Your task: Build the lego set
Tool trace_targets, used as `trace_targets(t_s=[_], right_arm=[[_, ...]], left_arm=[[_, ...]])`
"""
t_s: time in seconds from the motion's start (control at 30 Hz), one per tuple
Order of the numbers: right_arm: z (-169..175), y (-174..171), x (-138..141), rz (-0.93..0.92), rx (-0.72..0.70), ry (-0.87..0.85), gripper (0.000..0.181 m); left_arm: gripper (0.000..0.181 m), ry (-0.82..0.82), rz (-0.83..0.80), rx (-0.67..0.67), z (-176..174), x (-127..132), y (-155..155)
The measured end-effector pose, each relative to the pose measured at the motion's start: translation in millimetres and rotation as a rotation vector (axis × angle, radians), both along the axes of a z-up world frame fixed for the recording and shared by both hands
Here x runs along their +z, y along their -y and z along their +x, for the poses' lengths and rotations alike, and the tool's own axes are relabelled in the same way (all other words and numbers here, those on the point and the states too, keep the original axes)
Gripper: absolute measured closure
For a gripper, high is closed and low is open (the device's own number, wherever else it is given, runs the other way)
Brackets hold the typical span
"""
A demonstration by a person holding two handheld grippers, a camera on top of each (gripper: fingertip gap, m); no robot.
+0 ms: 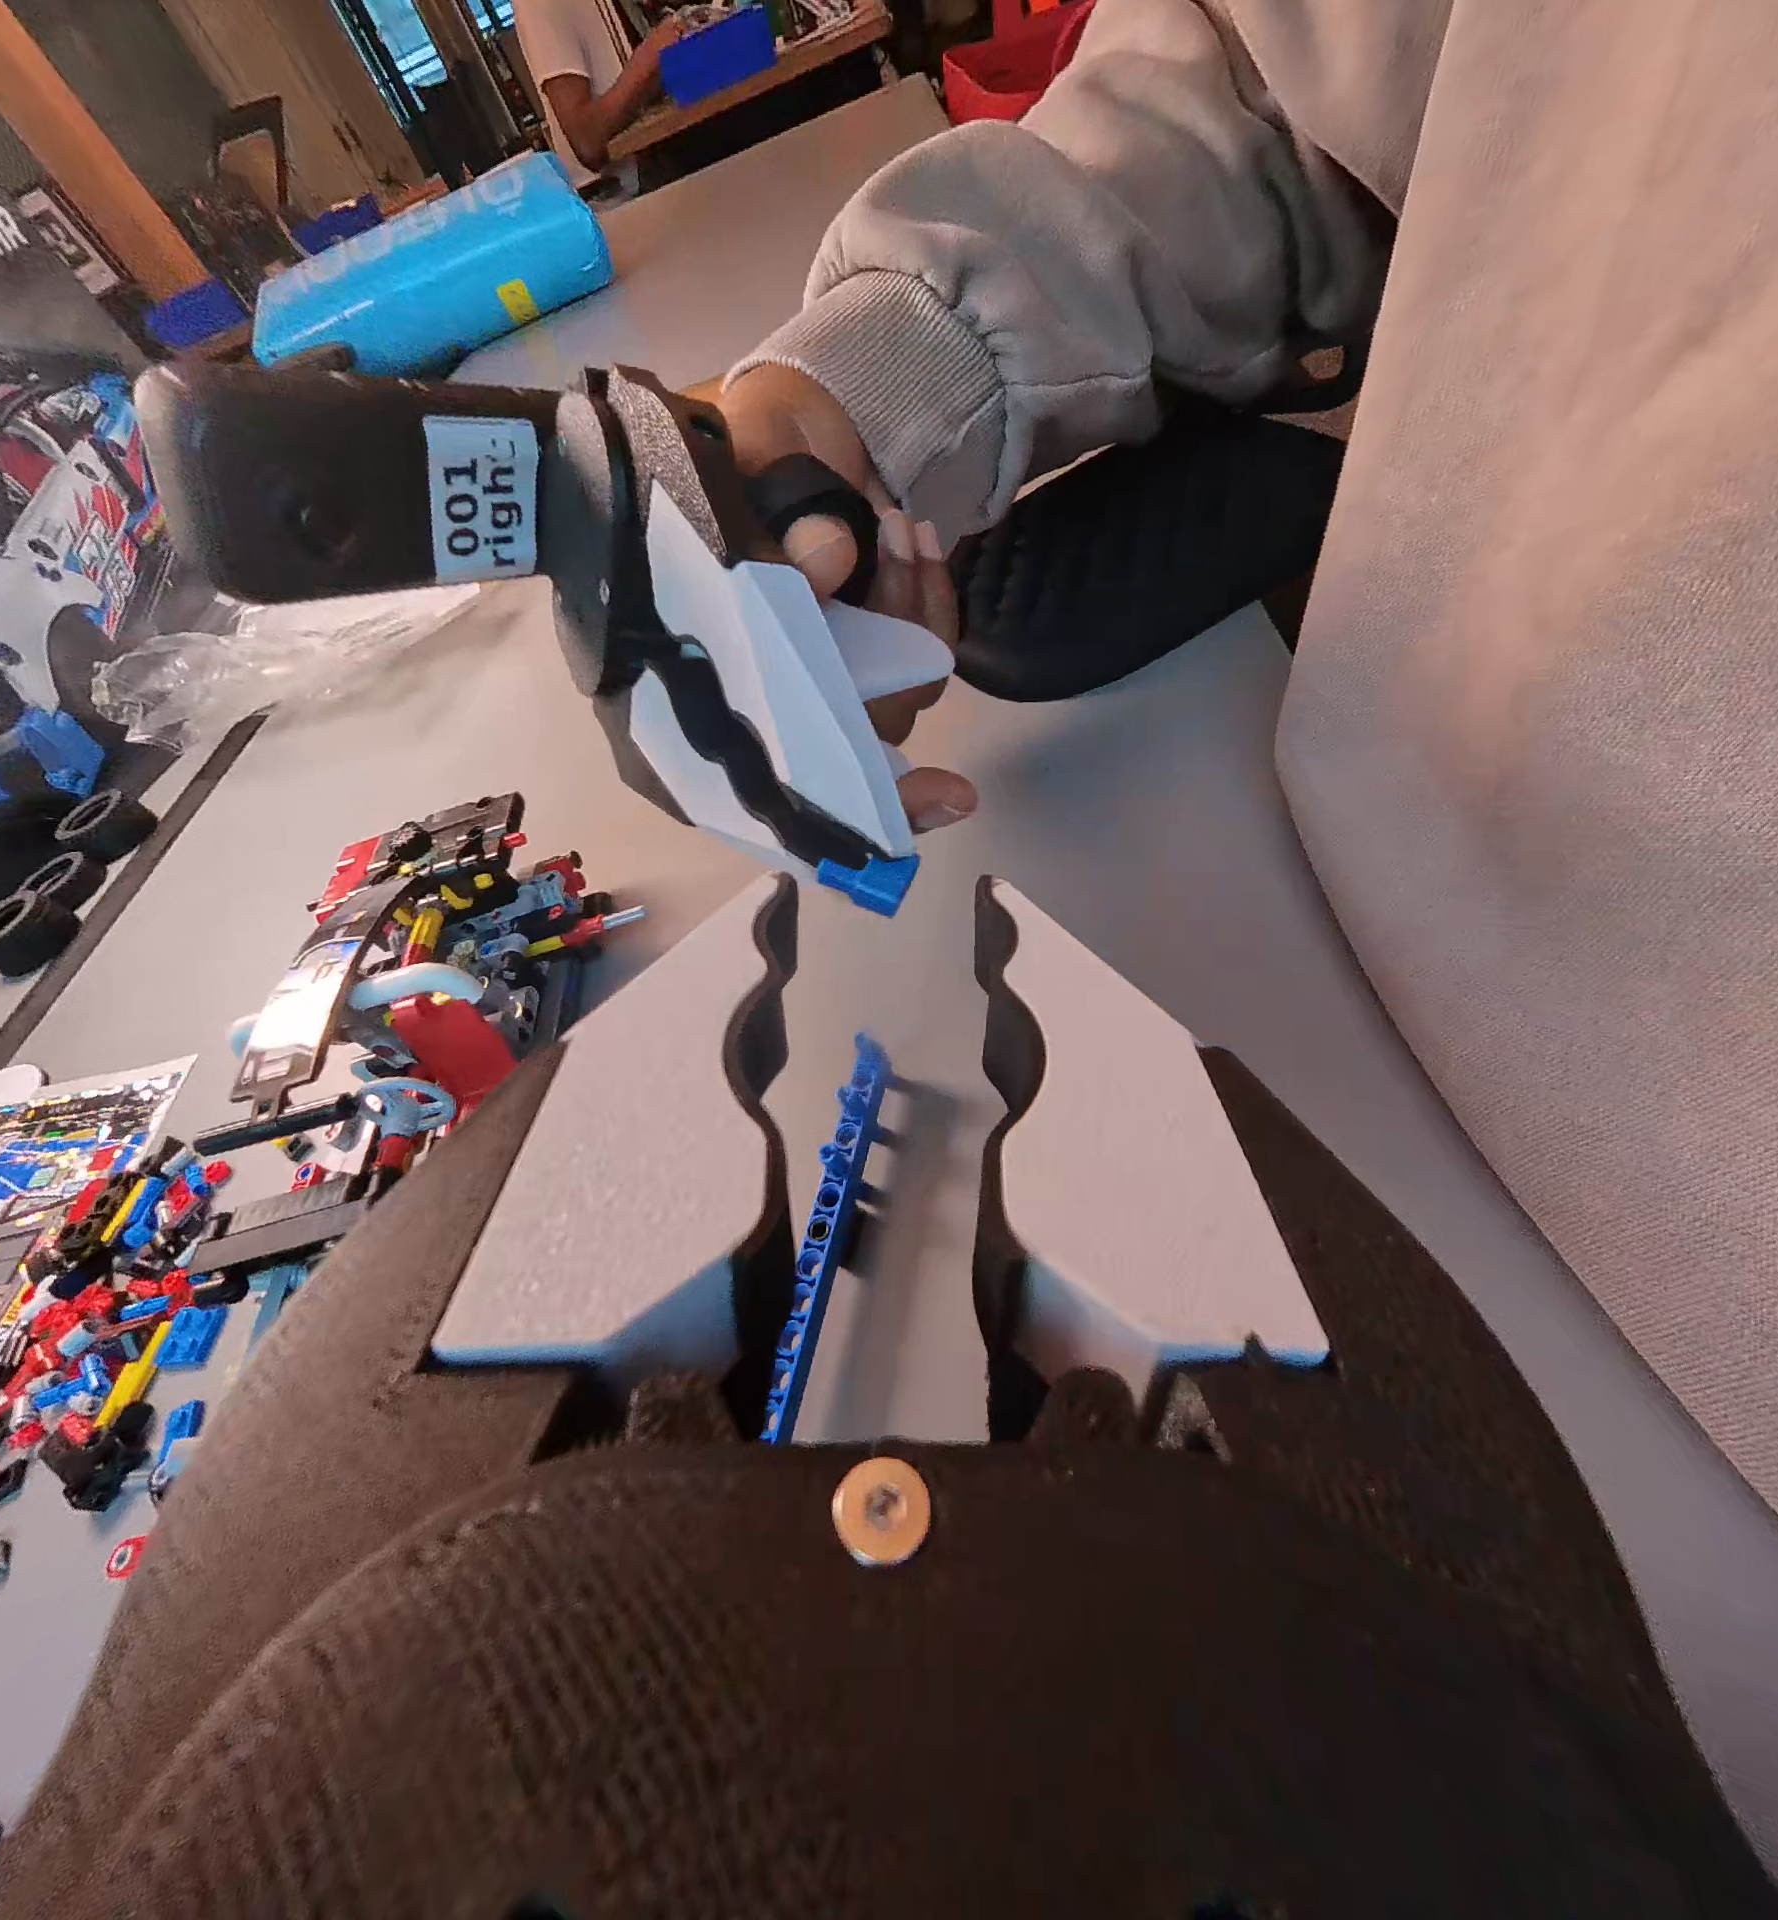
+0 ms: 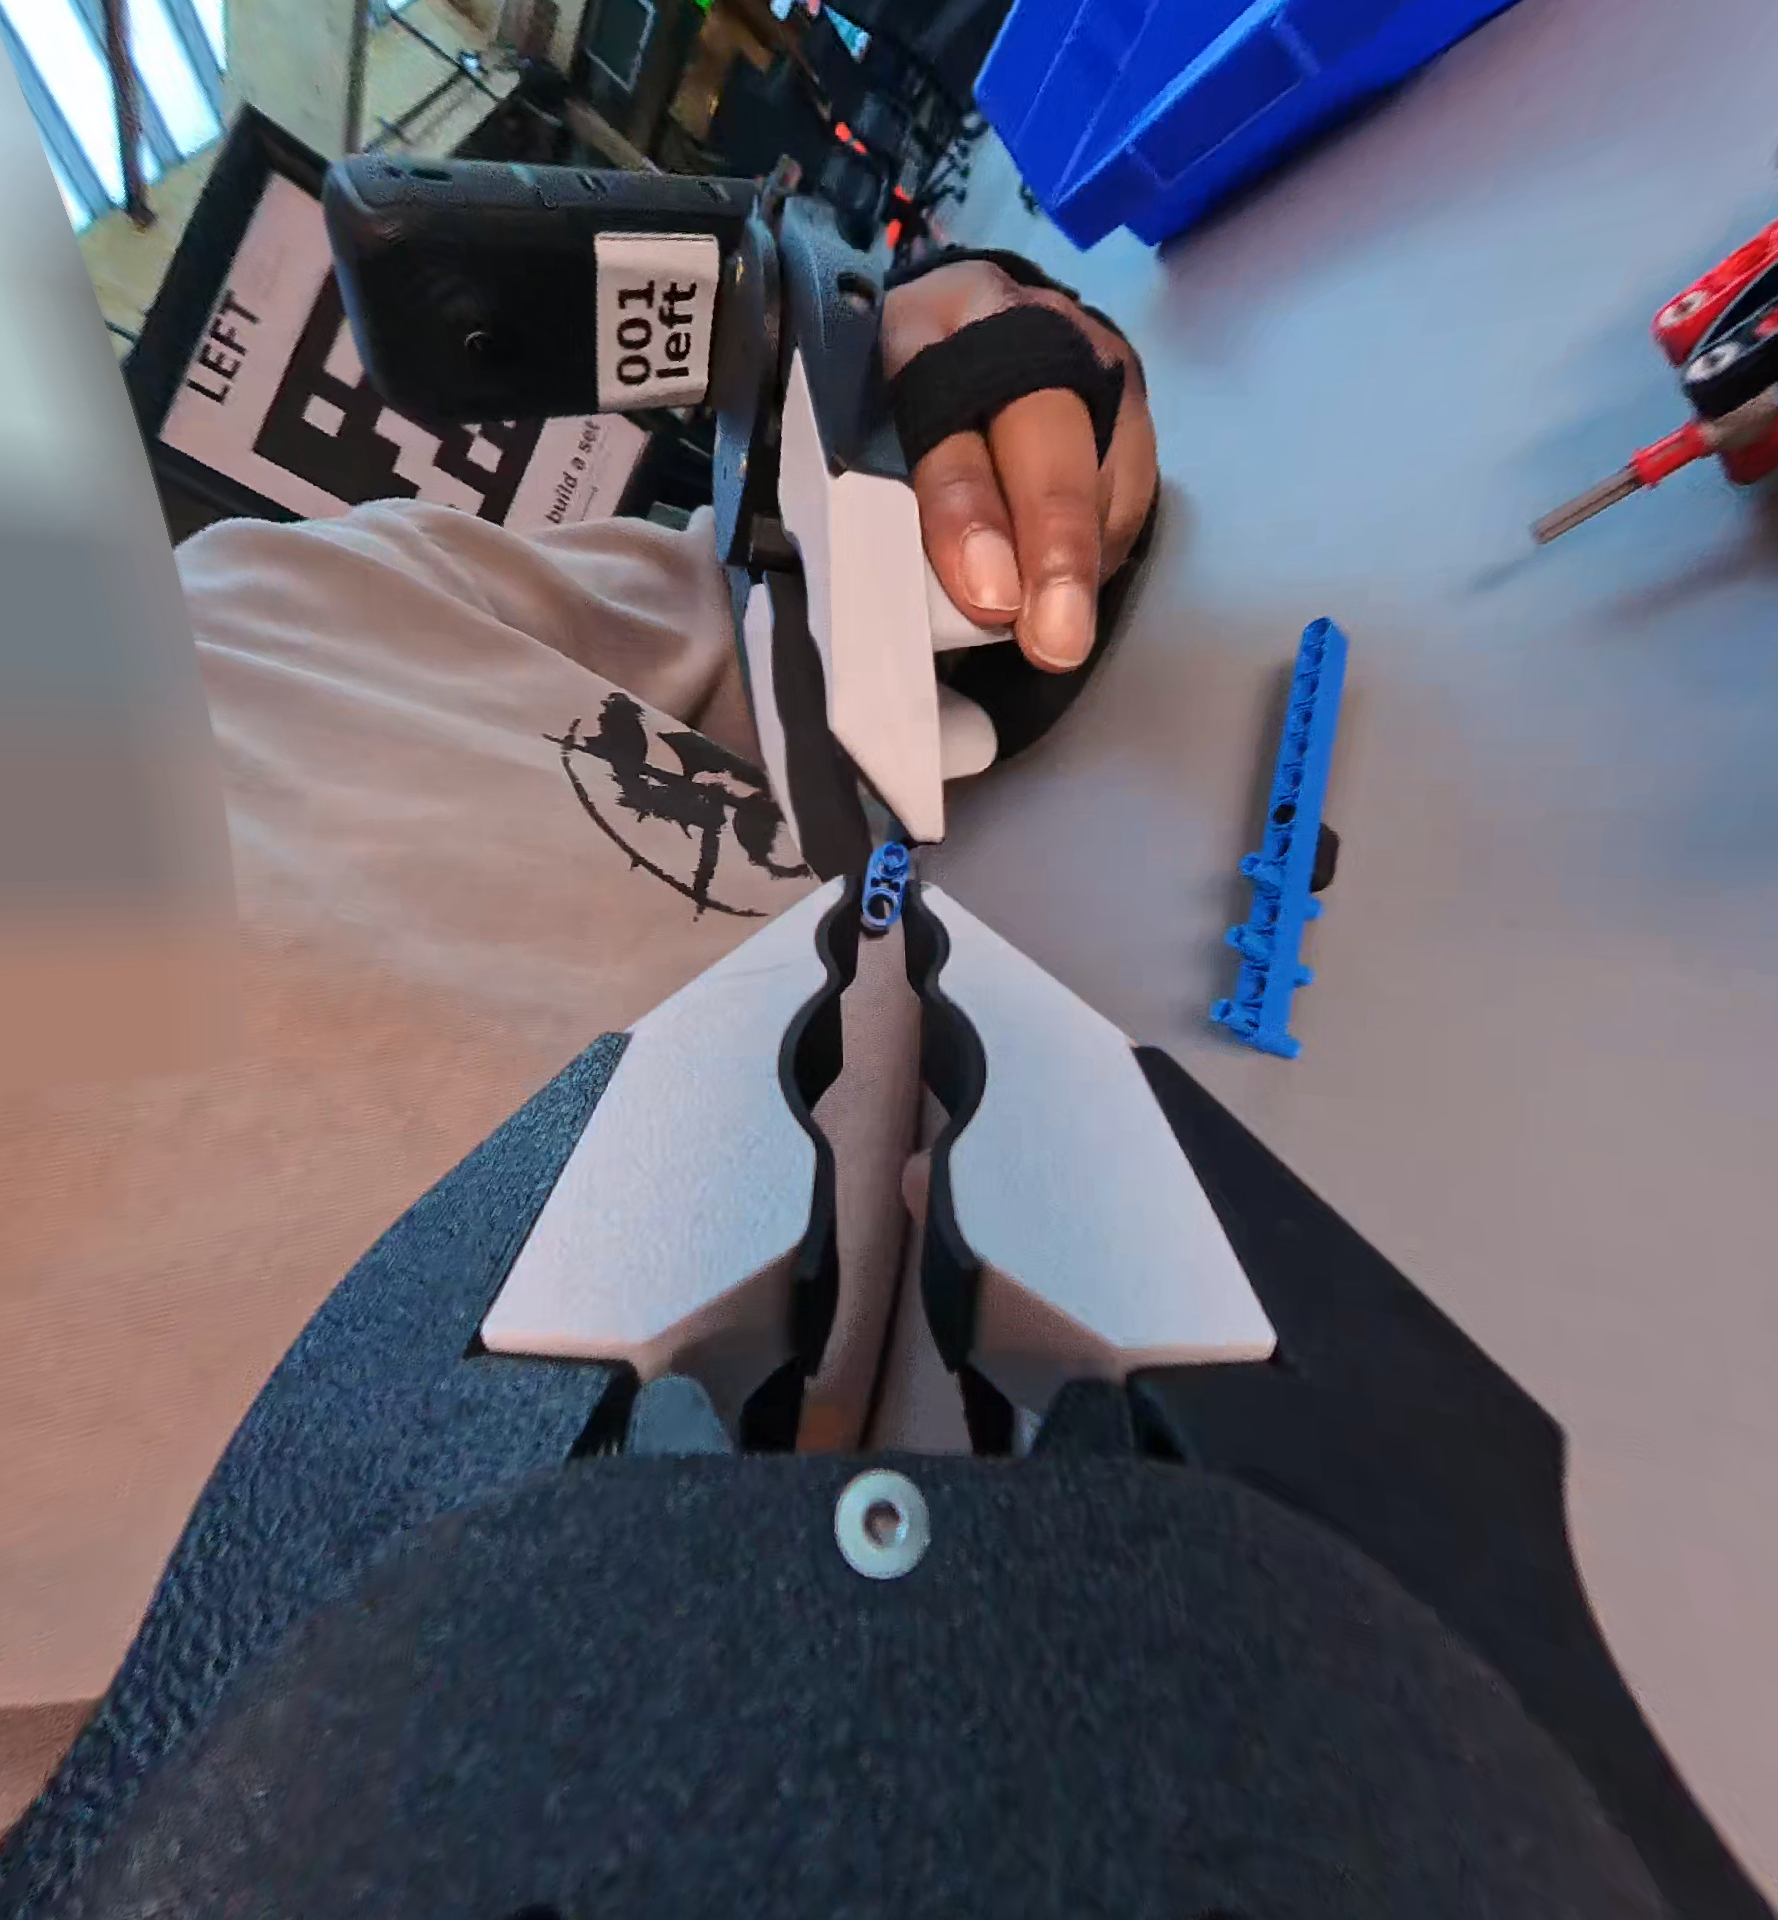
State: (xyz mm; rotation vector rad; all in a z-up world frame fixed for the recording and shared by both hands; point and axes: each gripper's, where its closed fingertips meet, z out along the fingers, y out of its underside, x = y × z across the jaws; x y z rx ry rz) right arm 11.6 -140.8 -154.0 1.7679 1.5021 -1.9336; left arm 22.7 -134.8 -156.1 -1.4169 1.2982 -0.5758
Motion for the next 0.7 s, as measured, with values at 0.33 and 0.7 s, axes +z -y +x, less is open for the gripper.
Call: trace_targets(t_s=[0.33,0.7], right_arm=[[0.8,5.2,-2.4,-0.051,-0.060,-0.010,0.174],[-1.8,-5.2,6.4,1.361,-0.094,-0.475,0.155]], left_arm=[[0.165,0.024,-0.093,0.006,2.0,-3.6,3.5],[0.165,0.432,-0.766,-0.024,0.0,11.3,-8.8]])
